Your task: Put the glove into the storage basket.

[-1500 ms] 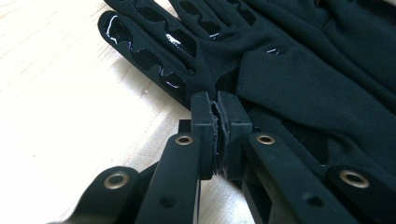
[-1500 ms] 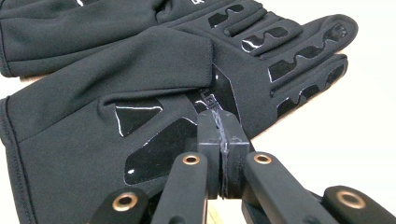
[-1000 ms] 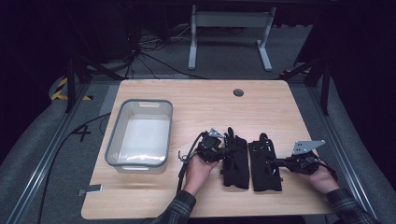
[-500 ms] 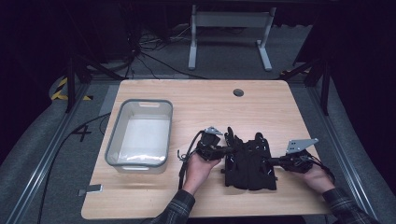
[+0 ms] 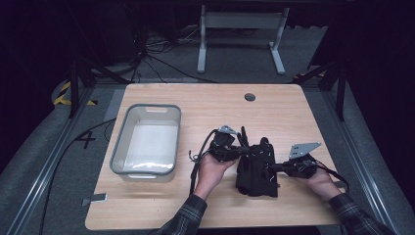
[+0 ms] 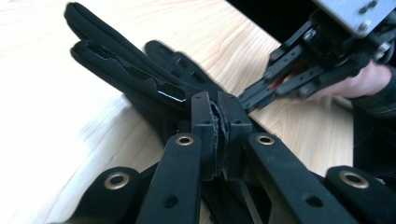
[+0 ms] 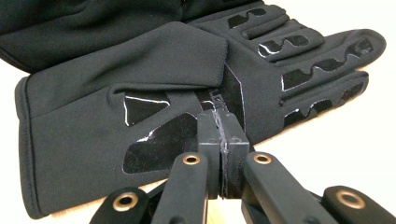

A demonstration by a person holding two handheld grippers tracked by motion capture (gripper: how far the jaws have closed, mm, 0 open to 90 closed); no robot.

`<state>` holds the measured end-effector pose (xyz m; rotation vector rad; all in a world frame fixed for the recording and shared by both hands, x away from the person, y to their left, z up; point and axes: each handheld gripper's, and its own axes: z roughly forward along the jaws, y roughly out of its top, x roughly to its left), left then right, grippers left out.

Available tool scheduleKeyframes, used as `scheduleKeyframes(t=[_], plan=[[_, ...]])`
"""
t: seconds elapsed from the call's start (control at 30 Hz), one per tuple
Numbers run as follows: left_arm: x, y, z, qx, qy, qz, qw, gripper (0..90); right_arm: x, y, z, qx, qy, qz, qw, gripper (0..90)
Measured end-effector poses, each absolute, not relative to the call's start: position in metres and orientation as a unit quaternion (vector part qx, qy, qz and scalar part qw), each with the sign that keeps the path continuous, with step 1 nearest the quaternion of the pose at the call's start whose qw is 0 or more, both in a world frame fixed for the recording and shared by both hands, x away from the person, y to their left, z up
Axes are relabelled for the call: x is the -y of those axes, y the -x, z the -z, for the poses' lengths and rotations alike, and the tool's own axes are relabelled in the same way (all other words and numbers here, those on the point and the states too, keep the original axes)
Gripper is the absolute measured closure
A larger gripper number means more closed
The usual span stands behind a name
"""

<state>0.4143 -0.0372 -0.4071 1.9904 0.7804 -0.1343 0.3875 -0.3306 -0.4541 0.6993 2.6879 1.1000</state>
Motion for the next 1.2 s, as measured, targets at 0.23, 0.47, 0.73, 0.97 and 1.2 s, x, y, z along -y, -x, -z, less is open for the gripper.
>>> scheduleKeyframes(t=[0.23,0.47,0.73,0.97,1.2], plan=[[0.059,-0.418,0.407,-0.305,-0.823,0.062,0.475,86.8,0.324,-0.391,0.454,-0.897,-0.230,-0.368,0.079,90.0],[0.074,-0.423,0.416,-0.306,-0.829,0.068,0.464,86.4,0.317,-0.393,0.454,-0.899,-0.224,-0.367,0.081,90.0],[0.093,-0.426,0.425,-0.299,-0.837,0.068,0.454,85.4,0.317,-0.394,0.455,-0.899,-0.223,-0.368,0.078,90.0],[0.091,-0.420,0.413,-0.283,-0.832,0.058,0.474,79.3,0.325,-0.393,0.450,-0.894,-0.229,-0.377,0.078,90.0],[0.076,-0.415,0.403,-0.283,-0.833,0.036,0.474,89.4,0.346,-0.387,0.432,-0.879,-0.247,-0.397,0.094,90.0]])
